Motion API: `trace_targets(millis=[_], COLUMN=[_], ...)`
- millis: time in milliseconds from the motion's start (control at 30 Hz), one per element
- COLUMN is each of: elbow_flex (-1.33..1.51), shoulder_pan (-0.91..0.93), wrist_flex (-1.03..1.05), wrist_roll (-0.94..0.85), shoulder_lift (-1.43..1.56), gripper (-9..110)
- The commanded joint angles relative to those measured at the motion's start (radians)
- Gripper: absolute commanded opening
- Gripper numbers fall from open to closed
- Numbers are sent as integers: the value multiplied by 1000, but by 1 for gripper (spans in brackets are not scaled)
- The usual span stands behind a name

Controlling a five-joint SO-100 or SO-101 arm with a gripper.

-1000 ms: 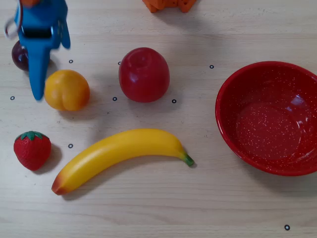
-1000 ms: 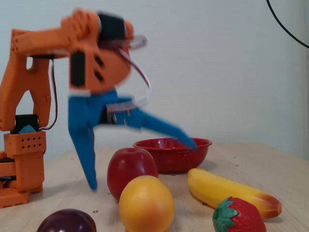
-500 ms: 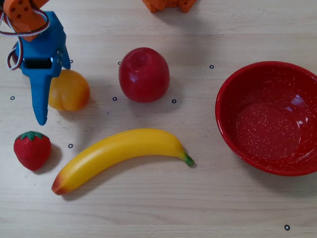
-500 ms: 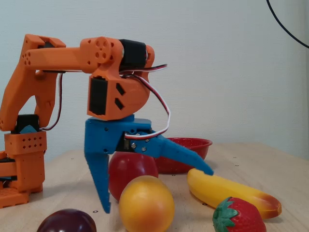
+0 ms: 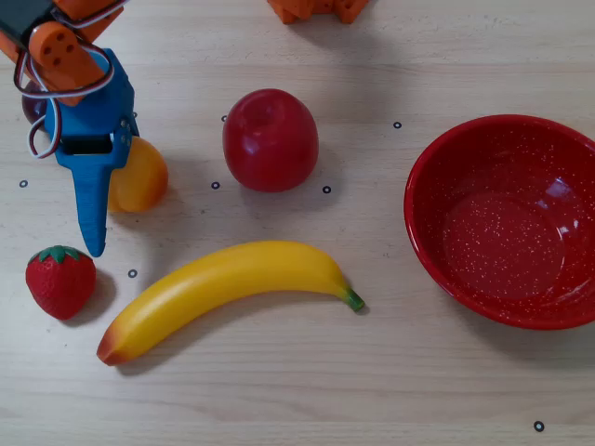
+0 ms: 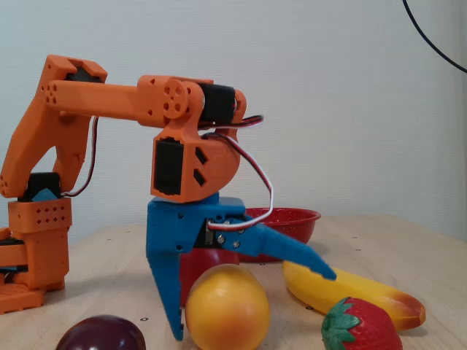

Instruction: Put the peach in the red bowl.

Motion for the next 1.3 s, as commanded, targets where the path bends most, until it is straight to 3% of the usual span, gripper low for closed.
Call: trace_targets(millis=[0, 1267], elbow_flex=[-29, 74], shoulder_pan=[28, -2], wrist_flex=[-25, -104], wrist_roll=[-9, 49], shoulder_lift=[51, 69], gripper=[69, 65])
